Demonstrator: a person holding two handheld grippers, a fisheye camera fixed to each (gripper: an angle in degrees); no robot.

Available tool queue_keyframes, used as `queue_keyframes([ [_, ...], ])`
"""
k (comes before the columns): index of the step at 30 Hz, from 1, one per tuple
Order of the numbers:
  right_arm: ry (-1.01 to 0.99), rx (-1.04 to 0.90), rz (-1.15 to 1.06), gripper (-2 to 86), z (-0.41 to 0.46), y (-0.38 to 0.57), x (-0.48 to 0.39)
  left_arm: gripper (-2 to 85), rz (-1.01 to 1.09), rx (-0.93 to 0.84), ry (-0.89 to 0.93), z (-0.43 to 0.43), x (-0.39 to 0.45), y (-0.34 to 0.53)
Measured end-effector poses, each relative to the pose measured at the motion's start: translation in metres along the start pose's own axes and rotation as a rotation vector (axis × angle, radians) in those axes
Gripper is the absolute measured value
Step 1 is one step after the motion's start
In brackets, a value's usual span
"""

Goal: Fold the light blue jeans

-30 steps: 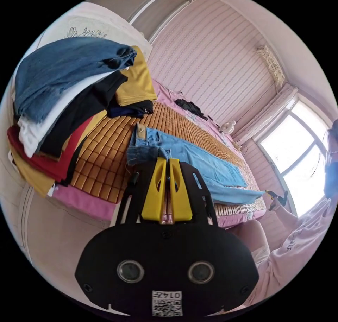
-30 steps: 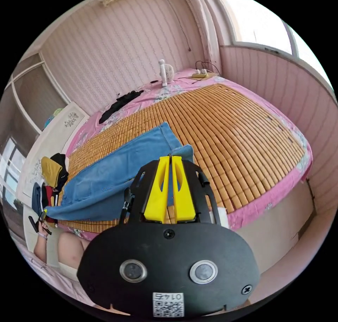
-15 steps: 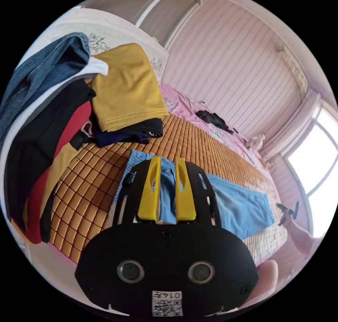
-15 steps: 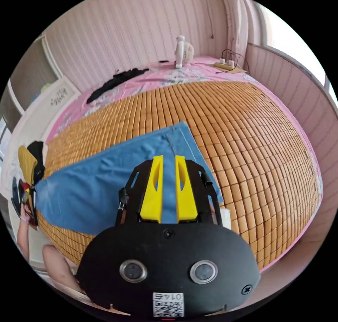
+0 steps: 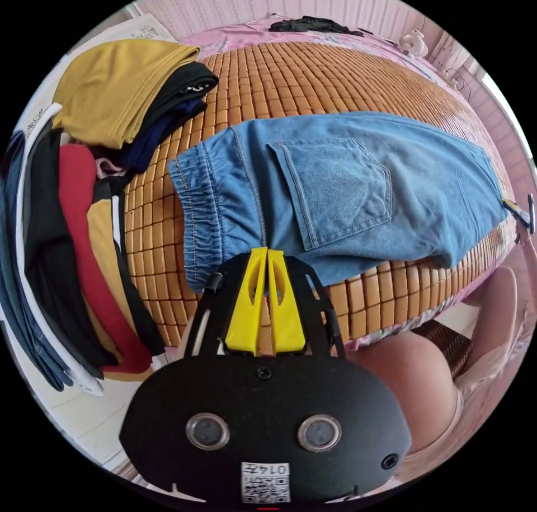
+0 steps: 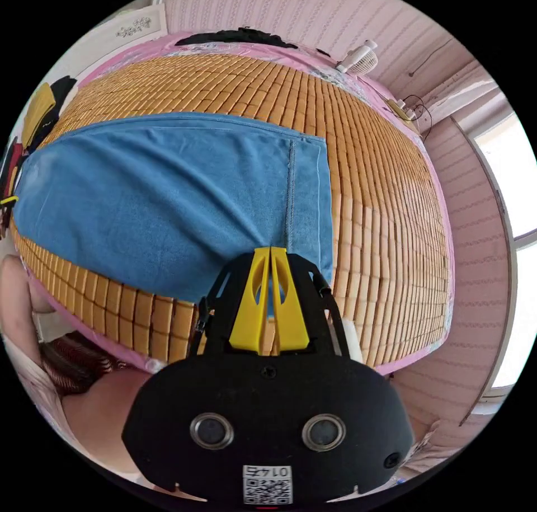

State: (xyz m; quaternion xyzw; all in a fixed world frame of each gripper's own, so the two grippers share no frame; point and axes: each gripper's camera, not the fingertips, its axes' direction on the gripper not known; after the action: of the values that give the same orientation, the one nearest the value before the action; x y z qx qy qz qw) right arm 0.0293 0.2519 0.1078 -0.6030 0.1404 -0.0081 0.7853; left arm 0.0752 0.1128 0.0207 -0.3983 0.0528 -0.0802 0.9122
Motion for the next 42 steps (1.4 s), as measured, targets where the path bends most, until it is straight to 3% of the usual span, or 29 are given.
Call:
queue_keyframes([
  [5, -0.090, 0.055, 0.054, 0.0, -0.023, 0.068, 0.002, -0.7, -0.036, 0.045, 0.043, -0.008, 0.000, 0.044],
  [9, -0.109, 0.207, 0.151, 2.0, -0.041, 0.069, 0.027, 0.0, 0.074, 0.261, 0.023, -0.055, 0.038, 0.054],
  [14, -0.154, 0.301, 0.198, 8.9, -0.023, 0.024, 0.055, 1.6, 0.373, 0.388, 0.075, -0.086, 0.128, 0.001],
  [19, -0.194, 0.237, 0.283, 10.4, 0.018, -0.003, 0.084, 3.5, 0.564, 0.454, 0.294, -0.074, 0.230, -0.090],
  [23, -0.275, 0.267, 0.272, 2.8, 0.017, 0.015, 0.098, 7.7, 0.623, 0.357, 0.278, -0.038, 0.290, -0.145],
  [26, -0.262, 0.354, 0.218, 0.9, -0.009, 0.038, 0.103, 7.2, 0.631, 0.177, 0.234, -0.008, 0.324, -0.177],
  [31, -0.299, 0.408, 0.169, 0.6, -0.055, 0.051, 0.119, 0.1, 0.729, 0.141, 0.218, -0.006, 0.343, -0.186],
  [37, -0.230, 0.292, 0.135, 0.8, -0.059, 0.004, 0.140, -0.8, 0.706, 0.274, 0.201, -0.041, 0.339, -0.197],
  [42, -0.215, 0.099, 0.294, 1.4, 0.024, -0.023, 0.153, -0.3, 0.567, 0.144, 0.245, 0.015, 0.342, -0.233],
])
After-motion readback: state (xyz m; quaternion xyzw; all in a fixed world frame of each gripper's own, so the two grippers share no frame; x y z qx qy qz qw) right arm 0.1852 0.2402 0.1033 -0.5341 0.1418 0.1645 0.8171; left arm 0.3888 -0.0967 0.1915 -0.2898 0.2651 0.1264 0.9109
